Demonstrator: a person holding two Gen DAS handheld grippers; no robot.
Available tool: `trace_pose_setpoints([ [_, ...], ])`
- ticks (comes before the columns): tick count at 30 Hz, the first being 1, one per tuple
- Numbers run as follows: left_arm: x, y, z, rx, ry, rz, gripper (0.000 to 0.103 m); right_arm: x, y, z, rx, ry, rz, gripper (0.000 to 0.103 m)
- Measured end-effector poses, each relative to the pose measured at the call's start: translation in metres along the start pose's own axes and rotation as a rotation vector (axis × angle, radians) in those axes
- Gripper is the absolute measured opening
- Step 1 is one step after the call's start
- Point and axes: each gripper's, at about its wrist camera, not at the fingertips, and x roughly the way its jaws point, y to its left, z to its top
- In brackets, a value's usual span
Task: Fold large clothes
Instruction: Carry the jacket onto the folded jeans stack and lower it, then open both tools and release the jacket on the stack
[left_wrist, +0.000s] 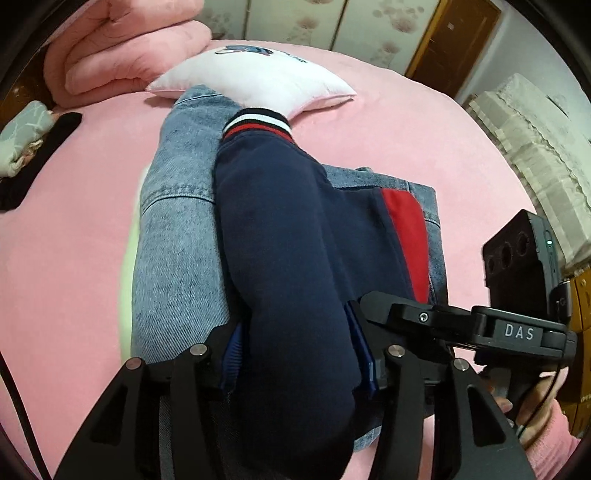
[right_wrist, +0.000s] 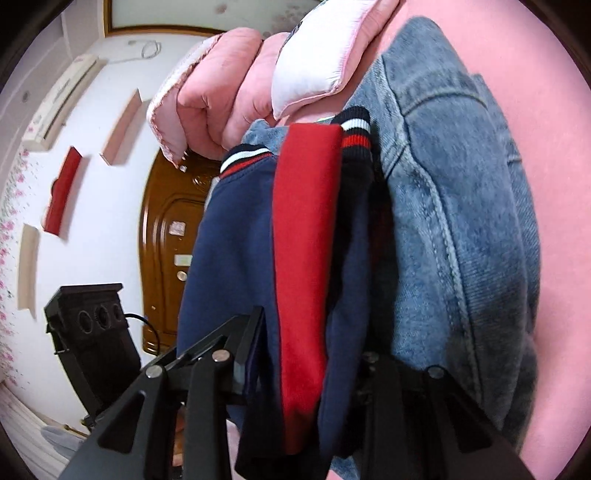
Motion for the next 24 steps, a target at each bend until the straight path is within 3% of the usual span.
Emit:
trace_pose_setpoints([
  [3,-0.013,-0.009,-0.012,-0.024,-0.087,0.057,0.057,-0.007,0.017,0.002,-0.031,-0.003,-0.098,0.043],
  [7,-0.040,-0.021,-0.023,-0.020,-0.144,0.132,0.062,-0.031,0.048,0.002,-0.202,-0.046,-0.318,0.051],
  [9,-0.054,-0.027,-0.027,0.003,-0.181,0.197,0.077,-0.048,0.067,0.001,-0.330,-0.095,-0.415,0.051],
  [11,-0.059,-0.031,-0.030,0.031,-0.187,0.265,0.081,-0.059,0.079,0.001,-0.406,-0.122,-0.432,0.051],
  [14,-0.051,-0.030,-0.035,0.048,-0.134,0.342,0.081,-0.064,0.089,0.001,-0.449,-0.104,-0.357,0.051],
  [16,-0.045,-0.021,-0.041,-0.008,-0.102,0.320,0.081,-0.057,0.092,-0.007,-0.479,-0.050,-0.319,0.050],
  [17,-0.043,-0.015,-0.045,-0.052,-0.104,0.304,0.086,-0.052,0.093,-0.014,-0.509,-0.015,-0.330,0.050],
  [18,-0.044,-0.010,-0.048,-0.085,-0.112,0.303,0.090,-0.047,0.092,-0.023,-0.542,0.009,-0.370,0.050],
  [21,-0.042,-0.002,-0.056,-0.129,-0.127,0.284,0.094,-0.030,0.077,-0.051,-0.626,0.063,-0.621,0.050],
  [24,-0.052,-0.014,-0.071,-0.170,-0.183,0.339,0.094,-0.042,0.075,-0.084,-0.697,0.036,-0.653,0.050],
])
